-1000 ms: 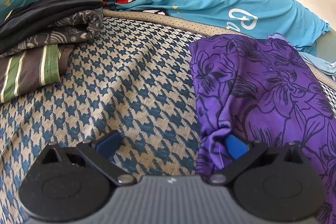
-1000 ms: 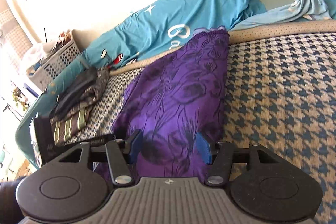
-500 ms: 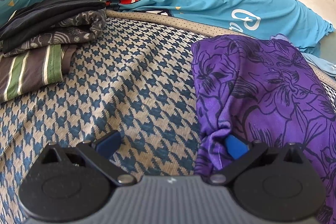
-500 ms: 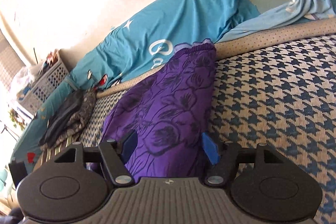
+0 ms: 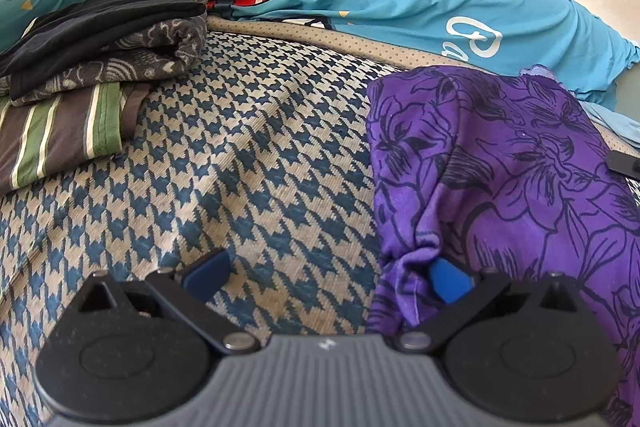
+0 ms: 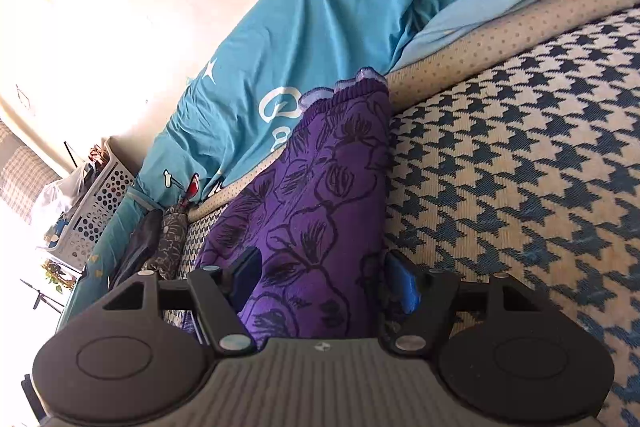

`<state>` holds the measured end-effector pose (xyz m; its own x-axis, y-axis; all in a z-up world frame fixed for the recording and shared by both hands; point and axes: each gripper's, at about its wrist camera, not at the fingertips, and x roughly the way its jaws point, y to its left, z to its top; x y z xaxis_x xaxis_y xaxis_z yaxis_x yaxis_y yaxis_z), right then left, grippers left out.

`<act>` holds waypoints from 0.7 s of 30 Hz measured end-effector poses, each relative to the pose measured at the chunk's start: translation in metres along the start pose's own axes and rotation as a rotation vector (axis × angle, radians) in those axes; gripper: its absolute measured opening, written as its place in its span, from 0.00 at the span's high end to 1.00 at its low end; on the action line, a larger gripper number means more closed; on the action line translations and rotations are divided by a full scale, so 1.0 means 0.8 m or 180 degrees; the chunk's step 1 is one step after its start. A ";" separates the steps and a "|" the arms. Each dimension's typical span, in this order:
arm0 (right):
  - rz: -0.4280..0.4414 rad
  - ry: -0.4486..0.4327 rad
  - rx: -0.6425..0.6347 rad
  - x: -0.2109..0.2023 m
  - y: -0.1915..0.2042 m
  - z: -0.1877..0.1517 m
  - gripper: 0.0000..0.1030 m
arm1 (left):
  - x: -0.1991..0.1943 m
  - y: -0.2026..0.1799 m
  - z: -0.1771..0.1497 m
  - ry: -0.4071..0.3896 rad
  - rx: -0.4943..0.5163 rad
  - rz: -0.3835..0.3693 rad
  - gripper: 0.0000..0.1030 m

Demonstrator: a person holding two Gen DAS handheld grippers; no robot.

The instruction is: Fold clothes

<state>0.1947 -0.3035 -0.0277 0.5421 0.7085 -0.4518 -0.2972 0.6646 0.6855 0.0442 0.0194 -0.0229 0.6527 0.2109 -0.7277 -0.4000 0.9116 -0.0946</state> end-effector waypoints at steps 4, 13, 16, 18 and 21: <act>0.0077 -0.0025 -0.0035 0.009 -0.001 0.003 0.34 | 0.000 -0.001 0.000 0.0004 -0.0002 0.0001 0.00; 0.0247 -0.0008 -0.0180 0.032 0.004 0.003 0.42 | 0.000 0.000 0.000 0.0000 0.0013 0.0007 0.00; 0.0225 -0.0016 -0.0183 0.036 0.004 0.001 0.56 | 0.001 -0.001 0.000 -0.0004 0.0023 0.0019 0.00; 0.0138 -0.0011 -0.0190 0.037 0.006 0.002 0.72 | 0.001 -0.002 0.000 -0.0004 0.0029 0.0030 0.00; -0.0013 -0.0049 -0.0317 0.035 0.020 0.001 0.77 | 0.001 -0.005 0.001 0.0007 0.0033 0.0048 0.00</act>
<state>0.2056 -0.2730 -0.0288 0.5554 0.7024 -0.4452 -0.3711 0.6884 0.6232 0.0466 0.0161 -0.0228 0.6451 0.2240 -0.7305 -0.4031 0.9119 -0.0764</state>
